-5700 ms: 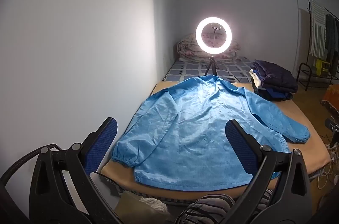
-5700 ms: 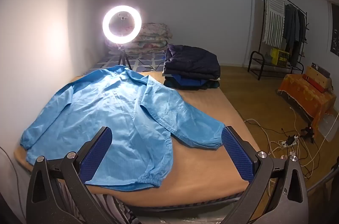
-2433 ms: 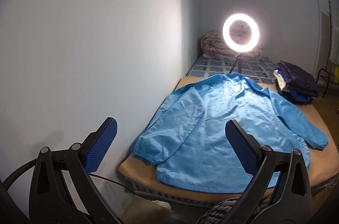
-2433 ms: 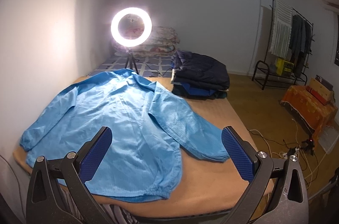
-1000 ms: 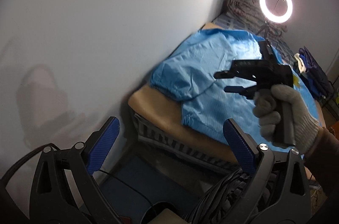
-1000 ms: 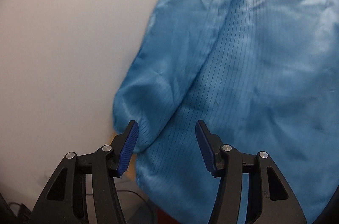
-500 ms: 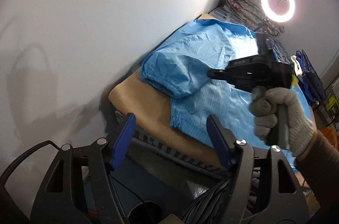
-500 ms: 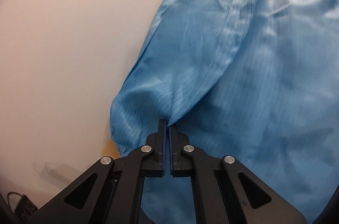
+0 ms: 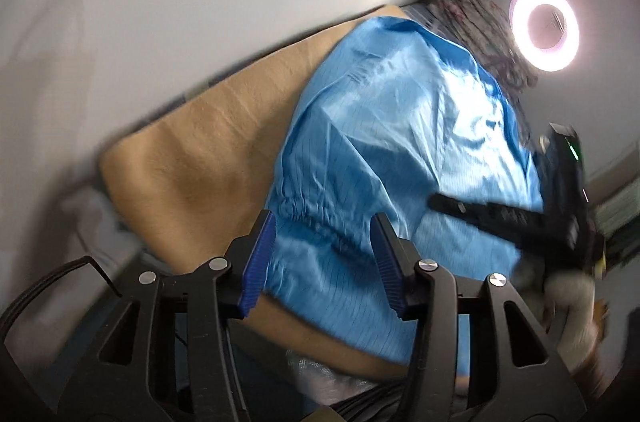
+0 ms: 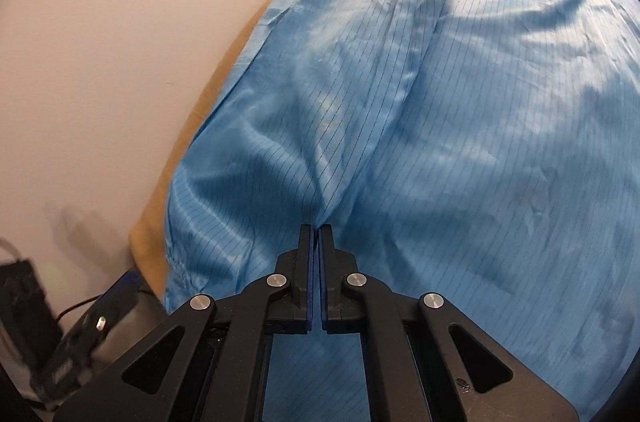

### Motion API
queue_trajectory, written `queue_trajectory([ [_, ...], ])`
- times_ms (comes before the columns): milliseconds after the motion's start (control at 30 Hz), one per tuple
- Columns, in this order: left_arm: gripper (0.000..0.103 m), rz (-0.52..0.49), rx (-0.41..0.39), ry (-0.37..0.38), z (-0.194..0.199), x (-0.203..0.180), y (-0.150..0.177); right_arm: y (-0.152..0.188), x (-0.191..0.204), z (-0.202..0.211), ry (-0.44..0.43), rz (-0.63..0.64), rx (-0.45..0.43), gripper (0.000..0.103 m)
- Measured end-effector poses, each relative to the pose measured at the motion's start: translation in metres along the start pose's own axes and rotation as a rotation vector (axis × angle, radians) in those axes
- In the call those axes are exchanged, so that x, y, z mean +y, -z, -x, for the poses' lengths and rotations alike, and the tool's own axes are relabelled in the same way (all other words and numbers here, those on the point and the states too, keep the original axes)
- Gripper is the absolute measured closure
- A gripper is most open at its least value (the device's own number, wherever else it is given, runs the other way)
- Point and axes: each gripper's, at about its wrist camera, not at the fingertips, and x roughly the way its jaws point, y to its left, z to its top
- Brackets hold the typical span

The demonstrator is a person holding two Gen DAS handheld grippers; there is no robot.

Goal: Fold large clothes

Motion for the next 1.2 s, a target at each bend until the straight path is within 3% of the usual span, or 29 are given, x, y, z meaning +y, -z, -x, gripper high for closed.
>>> queue_trajectory([
  [133,0.052,0.076,-0.007,-0.016,-0.019,0.017,-0.011,0.001,0.001,0.014,0.019,0.026,-0.066,0.101],
  [333,0.052,0.068,0.006,-0.055,-0.049,0.020,-0.014,-0.011,0.013,0.018,0.037,0.090,-0.116,0.101],
  [367,0.058,0.063,-0.004,-0.061,-0.052,0.019,-0.014,-0.012,0.013,0.017,0.036,0.093,-0.114,0.101],
  [400,0.075,0.057,-0.010,-0.067,-0.052,0.017,-0.014,-0.013,0.013,0.013,0.040,0.093,-0.112,0.095],
  [467,0.092,0.030,-0.015,-0.086,-0.054,0.012,-0.017,-0.013,0.012,0.010,0.053,0.090,-0.124,0.077],
  [533,0.096,0.006,-0.045,-0.078,-0.047,0.007,-0.019,-0.015,0.012,0.009,0.056,0.085,-0.152,0.052],
  [567,0.097,-0.009,-0.067,-0.076,-0.042,0.004,-0.021,-0.015,0.011,0.010,0.059,0.079,-0.163,0.050],
  [767,0.099,-0.093,-0.183,-0.062,-0.003,-0.012,-0.032,-0.028,0.012,-0.005,0.071,0.065,-0.135,0.050],
  [800,0.099,-0.107,-0.197,-0.064,0.002,-0.015,-0.034,-0.030,0.012,-0.008,0.073,0.056,-0.126,0.056],
  [833,0.099,-0.120,-0.211,-0.063,0.006,-0.018,-0.035,-0.033,0.012,-0.013,0.068,0.047,-0.122,0.071],
  [900,0.099,-0.143,-0.234,-0.063,0.015,-0.022,-0.039,-0.037,0.012,-0.021,0.050,0.027,-0.101,0.087],
  [1000,0.100,-0.164,-0.257,-0.059,0.025,-0.028,-0.043,-0.043,0.016,-0.033,0.020,-0.005,-0.093,0.087],
  [1200,0.100,-0.271,-0.306,-0.069,0.040,-0.046,-0.040,-0.052,0.022,-0.075,-0.129,-0.093,-0.022,0.087],
])
